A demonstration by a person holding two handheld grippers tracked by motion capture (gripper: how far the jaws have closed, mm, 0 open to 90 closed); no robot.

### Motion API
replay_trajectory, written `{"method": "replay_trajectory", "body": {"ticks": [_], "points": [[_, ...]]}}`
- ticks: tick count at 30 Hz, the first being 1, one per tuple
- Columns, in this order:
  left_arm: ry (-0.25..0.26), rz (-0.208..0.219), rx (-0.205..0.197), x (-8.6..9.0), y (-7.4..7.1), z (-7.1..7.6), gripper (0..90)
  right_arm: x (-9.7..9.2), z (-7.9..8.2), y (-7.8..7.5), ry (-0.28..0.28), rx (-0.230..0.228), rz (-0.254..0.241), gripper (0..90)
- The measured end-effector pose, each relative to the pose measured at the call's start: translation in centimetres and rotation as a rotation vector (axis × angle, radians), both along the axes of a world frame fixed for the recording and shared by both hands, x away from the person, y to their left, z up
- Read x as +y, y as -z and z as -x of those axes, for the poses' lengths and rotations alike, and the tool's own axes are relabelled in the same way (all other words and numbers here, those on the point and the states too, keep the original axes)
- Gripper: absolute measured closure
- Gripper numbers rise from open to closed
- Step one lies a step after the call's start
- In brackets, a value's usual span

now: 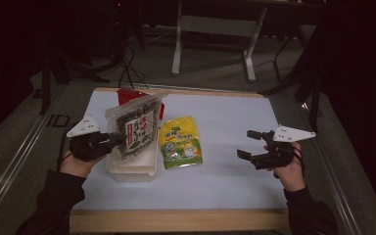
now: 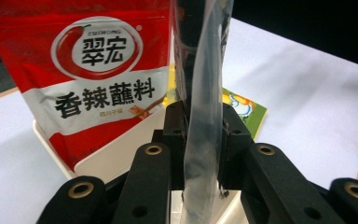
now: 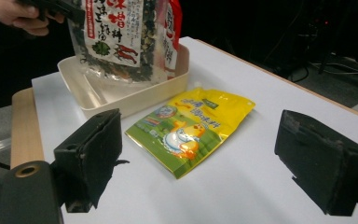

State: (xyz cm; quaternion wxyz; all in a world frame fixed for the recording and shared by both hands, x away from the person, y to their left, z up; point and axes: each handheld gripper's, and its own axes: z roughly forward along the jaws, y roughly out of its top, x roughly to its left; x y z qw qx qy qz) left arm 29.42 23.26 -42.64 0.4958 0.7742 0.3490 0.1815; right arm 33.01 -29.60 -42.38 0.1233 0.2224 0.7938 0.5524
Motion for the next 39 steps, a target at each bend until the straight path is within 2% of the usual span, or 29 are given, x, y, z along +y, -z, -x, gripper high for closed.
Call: {"method": "replay_trajectory", "body": {"ticks": [4, 11, 15, 16, 18, 23, 27, 33, 39], "points": [[0.021, -0.019, -0.013, 0.3, 0.1, -0.1, 79.0, 0.1, 0.0, 0.0, -0.004, 0.003, 0.003, 14.6], [0.025, -0.012, -0.018, 1.1, 0.4, -0.7, 78.9, 0.3, 0.1, 0.0, -0.014, 0.000, 0.001, 14.6], [0.028, 0.009, -0.010, 1.6, 1.1, -0.9, 78.9, 0.4, 0.1, 0.1, -0.018, 0.003, 0.004, 14.6], [0.026, -0.002, -0.008, 1.6, 1.3, -1.0, 78.9, 0.4, 0.1, 0.2, -0.020, 0.005, 0.005, 14.6], [0.036, 0.008, -0.011, 1.7, 1.8, -1.2, 78.8, 0.4, 0.1, 0.3, -0.022, 0.007, 0.006, 14.6], [0.045, -0.004, -0.002, 1.3, 2.7, -1.6, 78.9, 0.5, 0.2, 0.4, -0.027, 0.010, 0.006, 14.6], [0.032, 0.028, 0.004, 2.0, 3.6, -1.4, 79.0, 0.3, 0.2, 0.4, -0.027, 0.011, 0.007, 14.6], [0.012, 0.100, 0.005, 3.3, 5.4, -0.8, 78.8, 0.3, 0.3, 0.3, -0.035, 0.003, 0.001, 15.3], [-0.022, 0.145, 0.001, 3.9, 6.2, -0.8, 78.1, 0.5, 0.4, 0.3, -0.057, -0.011, -0.002, 15.4]]}}
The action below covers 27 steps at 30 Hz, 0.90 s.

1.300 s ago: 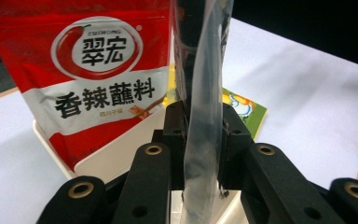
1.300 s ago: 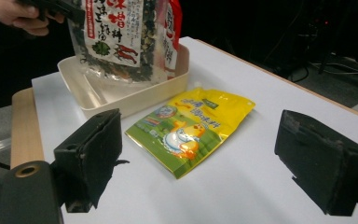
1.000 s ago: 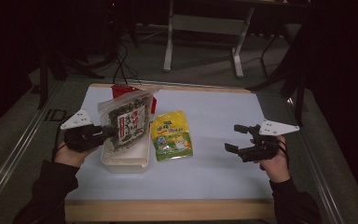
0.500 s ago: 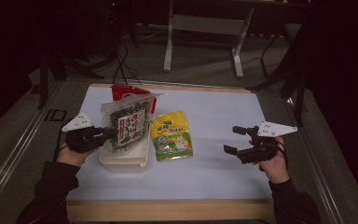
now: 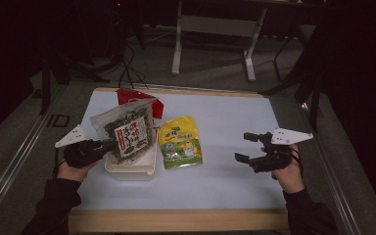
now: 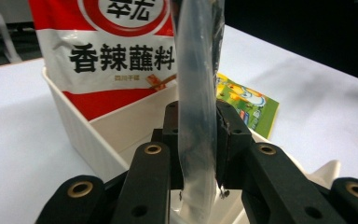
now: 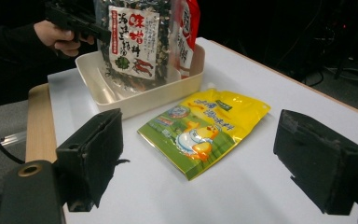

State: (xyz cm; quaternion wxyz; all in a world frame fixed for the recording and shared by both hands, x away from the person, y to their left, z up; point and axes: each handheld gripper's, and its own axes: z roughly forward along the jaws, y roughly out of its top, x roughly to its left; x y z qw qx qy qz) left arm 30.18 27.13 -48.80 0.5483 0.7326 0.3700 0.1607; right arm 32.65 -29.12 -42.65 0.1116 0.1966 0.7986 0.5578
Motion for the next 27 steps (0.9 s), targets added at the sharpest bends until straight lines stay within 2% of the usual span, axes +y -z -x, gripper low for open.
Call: {"method": "replay_trajectory", "body": {"ticks": [3, 6, 8, 10, 11, 12, 19, 27], "points": [[-0.020, -0.004, 0.007, 0.2, 0.0, -0.1, 76.7, 0.0, -0.1, 0.1, -0.012, -0.001, -0.004, 15.4], [-0.062, -0.032, 0.008, -0.1, -0.2, -0.1, 73.5, 0.1, -0.2, 0.1, -0.017, 0.004, -0.006, 15.4], [-0.105, -0.033, 0.013, -0.1, -0.1, -0.1, 65.8, 0.1, -0.3, 0.2, -0.023, 0.010, 0.001, 15.4], [-0.120, -0.031, 0.016, 0.0, -0.1, -0.1, 58.3, 0.2, -0.3, 0.2, -0.020, 0.010, 0.004, 15.4], [-0.149, -0.026, 0.019, 0.1, 0.0, -0.2, 58.3, 0.2, -0.3, 0.3, -0.023, 0.010, 0.005, 15.4], [-0.154, -0.017, 0.022, 0.2, 0.1, -0.1, 51.9, 0.3, -0.3, 0.3, -0.022, 0.015, 0.015, 15.4], [-0.189, -0.014, -0.008, -0.1, -0.3, 0.6, 39.3, 0.6, -0.3, 0.5, -0.011, 0.011, 0.015, 14.6], [-0.214, -0.016, -0.031, -0.3, -1.3, 1.9, 29.2, 0.7, -0.3, 0.6, 0.001, 0.056, 0.037, 14.0]]}}
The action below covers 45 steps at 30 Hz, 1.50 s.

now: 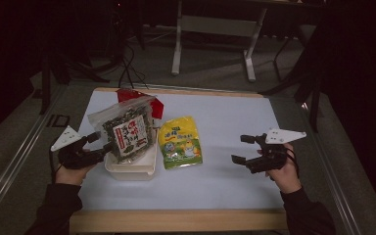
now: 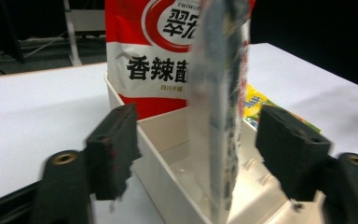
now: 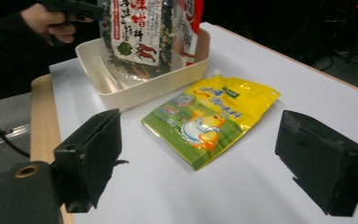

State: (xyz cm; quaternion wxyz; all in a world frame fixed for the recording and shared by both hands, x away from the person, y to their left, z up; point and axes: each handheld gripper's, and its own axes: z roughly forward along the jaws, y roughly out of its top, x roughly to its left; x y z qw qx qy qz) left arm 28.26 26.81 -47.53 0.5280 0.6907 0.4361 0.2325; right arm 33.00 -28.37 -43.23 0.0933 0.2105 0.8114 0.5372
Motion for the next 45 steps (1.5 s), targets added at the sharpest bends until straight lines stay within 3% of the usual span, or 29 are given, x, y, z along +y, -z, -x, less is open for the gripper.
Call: {"method": "replay_trajectory", "body": {"ticks": [2, 5, 9, 15, 19, 22, 25, 31, 35, 39, 45], "points": [[-0.013, 0.024, -0.008, -0.1, -0.3, 0.5, 22.2, -0.1, -0.1, 0.0, 0.005, 0.012, -0.009, 13.9], [-0.014, 0.008, -0.009, -0.5, -0.7, 1.5, 10.3, 0.0, 0.0, 0.1, 0.012, 0.001, -0.005, 12.2], [-0.016, 0.016, -0.005, -1.2, -1.4, 3.1, 4.1, 0.4, 0.2, 0.3, 0.021, -0.001, 0.020, 12.0], [-0.005, 0.011, -0.060, -2.8, -1.8, 5.7, 3.1, 1.0, 0.1, 0.6, 0.026, -0.007, 0.063, 14.8], [0.024, 0.032, -0.064, -3.8, -1.6, 6.7, 3.1, 1.2, 0.0, 0.7, 0.032, -0.006, 0.089, 18.6], [0.074, 0.022, -0.067, -6.0, -0.7, 7.8, 3.1, 1.6, -0.4, 0.9, 0.033, 0.002, 0.107, 22.6], [0.103, 0.039, -0.073, -7.1, -0.1, 8.1, 3.1, 1.9, -0.7, 0.9, 0.030, 0.004, 0.116, 25.6], [0.156, -0.010, -0.072, -8.7, 0.8, 8.3, 3.0, 3.2, -2.0, 1.3, 0.023, 0.007, 0.149, 25.6], [0.182, 0.006, -0.070, -9.0, 1.2, 8.2, 3.0, 4.1, -3.1, 1.7, 0.034, 0.012, 0.162, 26.3], [0.193, -0.001, -0.096, -9.1, 1.5, 8.2, 3.0, 5.1, -4.4, 2.1, 0.041, 0.016, 0.188, 27.1], [0.200, 0.009, -0.086, -9.3, 2.1, 8.0, 3.0, 6.5, -6.4, 2.6, 0.049, 0.038, 0.202, 28.1]]}}
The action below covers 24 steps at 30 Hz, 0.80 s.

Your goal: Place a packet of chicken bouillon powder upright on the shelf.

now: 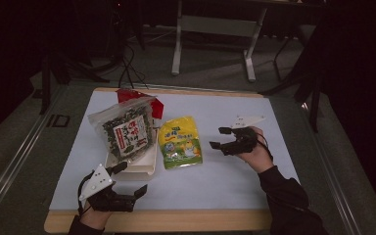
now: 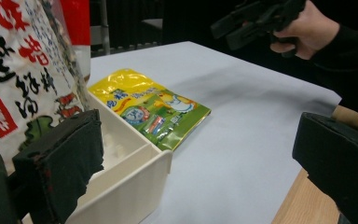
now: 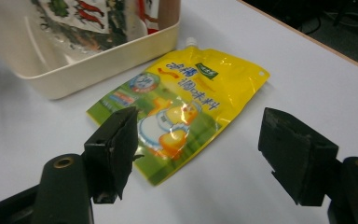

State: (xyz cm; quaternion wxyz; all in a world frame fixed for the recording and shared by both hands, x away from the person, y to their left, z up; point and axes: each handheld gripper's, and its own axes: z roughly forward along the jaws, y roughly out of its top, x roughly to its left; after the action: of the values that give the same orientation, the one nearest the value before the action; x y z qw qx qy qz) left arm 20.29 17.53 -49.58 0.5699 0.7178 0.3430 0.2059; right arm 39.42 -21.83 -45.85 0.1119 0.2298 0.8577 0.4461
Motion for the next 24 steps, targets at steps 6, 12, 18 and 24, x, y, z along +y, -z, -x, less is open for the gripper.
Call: {"method": "replay_trajectory", "body": {"ticks": [6, 12, 18, 24], "points": [[0.006, -0.005, -0.006, -0.1, 0.3, -0.1, 3.1, 1.7, -2.0, 0.7, 0.006, 0.033, 0.013, 28.9], [0.010, -0.032, -0.006, -0.3, 0.6, -0.1, 3.1, 3.2, -4.0, 1.6, 0.025, 0.062, 0.029, 29.6], [0.020, -0.045, -0.004, -0.5, 0.9, -0.1, 3.0, 4.7, -6.2, 2.9, 0.055, 0.107, 0.055, 31.5], [0.030, -0.054, 0.000, -0.6, 1.1, 0.0, 3.0, 5.8, -8.0, 4.2, 0.087, 0.148, 0.067, 31.7]]}}
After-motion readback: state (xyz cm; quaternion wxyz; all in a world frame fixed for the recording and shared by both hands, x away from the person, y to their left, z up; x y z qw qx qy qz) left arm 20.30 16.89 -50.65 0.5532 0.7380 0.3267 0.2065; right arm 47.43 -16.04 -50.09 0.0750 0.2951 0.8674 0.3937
